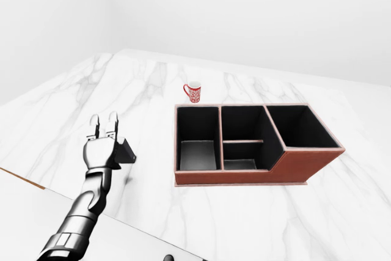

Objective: Pick up the book and place it in the left compartment of the caddy.

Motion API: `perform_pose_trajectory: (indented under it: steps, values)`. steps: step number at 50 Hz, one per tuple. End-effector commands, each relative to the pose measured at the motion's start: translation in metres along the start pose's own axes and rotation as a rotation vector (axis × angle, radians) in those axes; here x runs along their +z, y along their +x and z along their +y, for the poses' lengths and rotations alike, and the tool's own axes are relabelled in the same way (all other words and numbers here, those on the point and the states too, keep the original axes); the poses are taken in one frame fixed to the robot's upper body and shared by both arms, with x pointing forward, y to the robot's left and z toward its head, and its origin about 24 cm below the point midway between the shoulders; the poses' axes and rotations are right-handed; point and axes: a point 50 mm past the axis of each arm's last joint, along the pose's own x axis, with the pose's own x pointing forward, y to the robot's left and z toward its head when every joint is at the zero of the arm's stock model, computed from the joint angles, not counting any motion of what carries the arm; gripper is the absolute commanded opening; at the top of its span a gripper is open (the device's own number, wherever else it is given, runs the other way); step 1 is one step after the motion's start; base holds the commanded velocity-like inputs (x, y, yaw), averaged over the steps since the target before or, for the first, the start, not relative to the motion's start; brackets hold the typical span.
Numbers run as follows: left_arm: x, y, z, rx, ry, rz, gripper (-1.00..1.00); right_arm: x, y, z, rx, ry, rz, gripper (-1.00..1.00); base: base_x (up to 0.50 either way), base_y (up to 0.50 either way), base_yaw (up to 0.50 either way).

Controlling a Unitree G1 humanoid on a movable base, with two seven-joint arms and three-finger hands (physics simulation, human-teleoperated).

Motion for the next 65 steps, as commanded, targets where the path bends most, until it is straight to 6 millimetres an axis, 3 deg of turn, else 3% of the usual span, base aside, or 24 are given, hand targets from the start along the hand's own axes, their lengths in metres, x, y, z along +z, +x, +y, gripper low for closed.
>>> perform_pose_trajectory:
  steps: [1, 16, 30, 65]
  values:
    - [-0.008, 0.013, 0.002, -0.007, 0.018, 0.022, 1.0, -0.001, -0.001, 0.0, 0.005, -0.004, 0.004, 1.0, 0.0, 0.0, 0.0]
    - [-0.007, 0.032, 0.008, -0.003, 0.031, 0.018, 1.0, -0.001, 0.0, 0.001, 0.007, -0.004, 0.004, 1.0, 0.0, 0.0, 0.0]
    - [-0.009, 0.043, -0.006, -0.113, 0.062, 0.039, 1.0, -0.005, -0.001, 0.0, 0.01, -0.007, 0.017, 1.0, 0.0, 0.0, 0.0]
    - [-0.009, 0.033, -0.032, -0.301, 0.099, 0.061, 1.0, -0.006, -0.001, -0.001, 0.014, -0.004, 0.02, 1.0, 0.0, 0.0, 0.0]
